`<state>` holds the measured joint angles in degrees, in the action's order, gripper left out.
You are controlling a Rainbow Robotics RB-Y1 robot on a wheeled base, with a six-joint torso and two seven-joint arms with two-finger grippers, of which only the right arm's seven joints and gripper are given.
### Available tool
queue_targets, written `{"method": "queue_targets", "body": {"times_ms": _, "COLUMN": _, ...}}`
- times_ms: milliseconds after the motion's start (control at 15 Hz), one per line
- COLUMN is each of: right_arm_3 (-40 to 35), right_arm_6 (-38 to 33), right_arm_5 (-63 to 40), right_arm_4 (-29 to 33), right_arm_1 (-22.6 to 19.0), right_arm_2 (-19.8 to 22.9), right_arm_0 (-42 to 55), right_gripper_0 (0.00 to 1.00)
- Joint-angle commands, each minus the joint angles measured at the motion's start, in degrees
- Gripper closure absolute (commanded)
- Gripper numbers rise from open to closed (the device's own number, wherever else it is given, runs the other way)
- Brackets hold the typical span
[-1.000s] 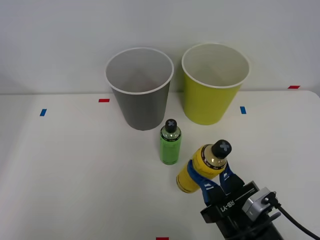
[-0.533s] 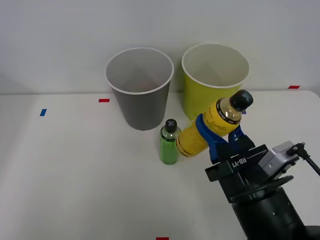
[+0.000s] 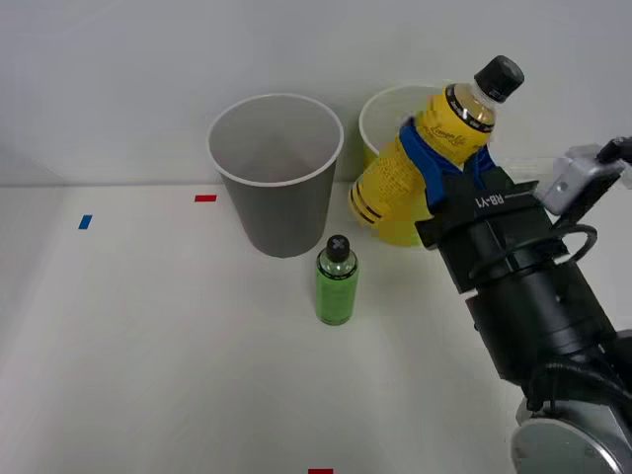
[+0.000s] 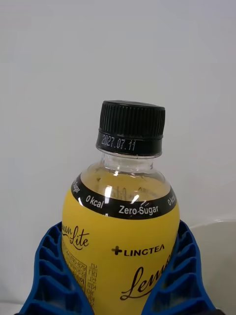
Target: Put cans in the gray bin, plastic bottles in the light green bin
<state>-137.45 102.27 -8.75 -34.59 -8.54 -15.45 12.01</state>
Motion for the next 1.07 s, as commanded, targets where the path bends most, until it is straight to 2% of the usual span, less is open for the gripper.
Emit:
{"method": "queue_targets", "body": {"times_ms": 67, "right_arm_3": -0.01, "right_arm_6": 0.12, "right_arm_5": -13.04, "right_arm_4": 0.14, "right_arm_1": 9.06, "right_arm_2": 7.63, "right_arm_0": -8.05, "right_gripper_0": 1.00}}
{"method": "queue_targets", "body": {"times_ms": 200, "right_arm_3": 2.63, "right_arm_6": 0.21, "right_arm_5": -16.91, "right_arm_4": 0.49, "right_arm_1": 9.54, "right_arm_2": 10.80, "right_arm_0": -13.42, "right_gripper_0": 1.00}}
{"method": "queue_targets", "body": {"times_ms": 533, "right_arm_3": 17.22, "right_arm_6": 1.70, "right_arm_5": -16.91, "right_arm_4": 2.51, "right_arm_1": 9.54, "right_arm_2": 17.39, "right_arm_0": -27.74, "right_gripper_0": 1.00}}
{"method": "queue_targets", "body": {"times_ms": 867, "right_arm_3": 26.01, "right_arm_6": 2.84, "right_arm_5": -16.91, "right_arm_4": 11.03, "right_arm_1": 9.54, "right_arm_2": 22.05, "right_arm_0": -35.04, "right_gripper_0": 1.00}}
{"method": "queue_targets", "body": {"times_ms": 1067, "right_arm_3": 29.70, "right_arm_6": 3.99, "right_arm_5": -16.91, "right_arm_4": 11.30, "right_arm_1": 9.54, "right_arm_2": 24.33, "right_arm_0": -37.58, "right_gripper_0": 1.00}}
